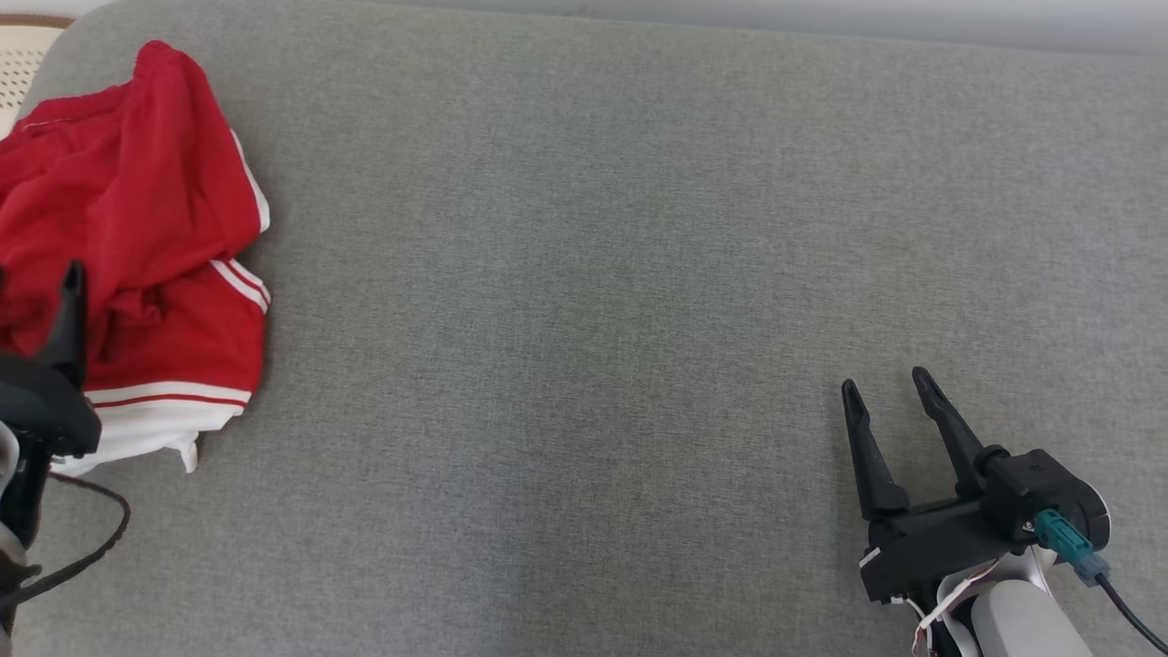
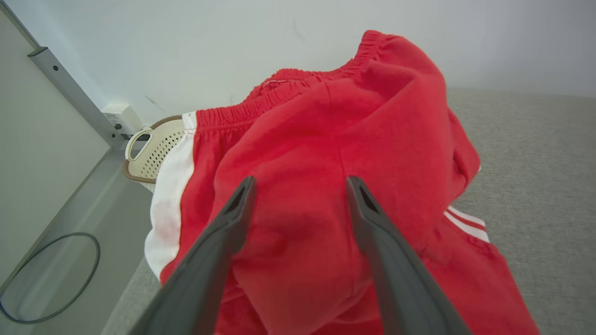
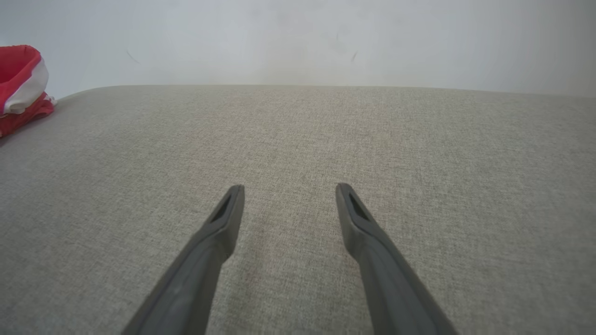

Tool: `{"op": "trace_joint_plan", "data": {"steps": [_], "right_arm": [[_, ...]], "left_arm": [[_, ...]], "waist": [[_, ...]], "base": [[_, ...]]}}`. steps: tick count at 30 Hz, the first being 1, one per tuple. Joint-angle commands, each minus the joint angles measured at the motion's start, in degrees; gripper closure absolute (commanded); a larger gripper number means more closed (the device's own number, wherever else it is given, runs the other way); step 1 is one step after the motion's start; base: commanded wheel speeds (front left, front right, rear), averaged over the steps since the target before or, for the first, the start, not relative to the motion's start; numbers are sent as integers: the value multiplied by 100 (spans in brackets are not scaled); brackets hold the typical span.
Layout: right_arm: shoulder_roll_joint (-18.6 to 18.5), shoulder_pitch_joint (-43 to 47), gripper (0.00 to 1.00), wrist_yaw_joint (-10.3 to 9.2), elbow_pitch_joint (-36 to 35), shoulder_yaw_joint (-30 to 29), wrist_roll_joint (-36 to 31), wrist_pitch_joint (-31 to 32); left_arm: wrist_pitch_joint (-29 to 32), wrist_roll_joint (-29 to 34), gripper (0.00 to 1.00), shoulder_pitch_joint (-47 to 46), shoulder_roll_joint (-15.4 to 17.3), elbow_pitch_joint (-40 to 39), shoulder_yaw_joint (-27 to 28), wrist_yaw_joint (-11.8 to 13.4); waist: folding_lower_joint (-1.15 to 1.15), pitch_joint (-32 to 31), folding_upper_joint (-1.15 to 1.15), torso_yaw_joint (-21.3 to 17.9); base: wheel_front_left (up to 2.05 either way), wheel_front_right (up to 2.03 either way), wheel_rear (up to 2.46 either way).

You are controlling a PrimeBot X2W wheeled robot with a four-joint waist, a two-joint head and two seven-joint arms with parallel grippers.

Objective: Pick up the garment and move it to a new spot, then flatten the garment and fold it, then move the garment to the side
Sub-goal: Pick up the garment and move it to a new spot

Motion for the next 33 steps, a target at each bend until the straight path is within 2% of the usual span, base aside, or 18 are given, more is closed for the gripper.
{"op": "trace_joint_plan", "data": {"steps": [1,9,10,11,17,20,31,33], "right_arm": [[5,6,0,4,-9,15,19,-29],[11,37,0,4,-13,-38,62,-29],[29,39,0,4,-2,-56,72,-29],[71,37,0,4,8,-67,69,-29],[161,-57,0,4,16,-102,85,-29],[211,-88,0,4,24,-128,122,-29],[499,144,0,4,100,-238,196,-29],[526,152,0,4,108,-241,206,-29]], "left_arm": [[6,-34,0,-50,32,134,-33,0],[140,-195,0,-413,-2,869,-126,0],[167,-192,43,-431,-22,910,-168,0],[172,-223,100,-476,-22,994,-209,0],[167,-297,100,-642,-4,1162,-287,1],[1,-186,100,-811,74,921,-379,1],[-65,204,100,-1216,164,-1358,-1135,0],[-65,216,100,-1263,158,-1545,-1238,0]], "waist": [[-1,4,-1,-53],[-1,54,-1,-223],[-1,59,-1,-231],[-1,72,-1,-245],[-1,101,-1,-282],[-1,27,-1,-315],[-1,-493,-1,-402],[-1,-549,-1,-422]], "base": [[0,0,0],[0,0,0],[0,0,0],[0,0,0],[0,0,0],[0,0,0],[0,0,0],[0,0,0]]}}
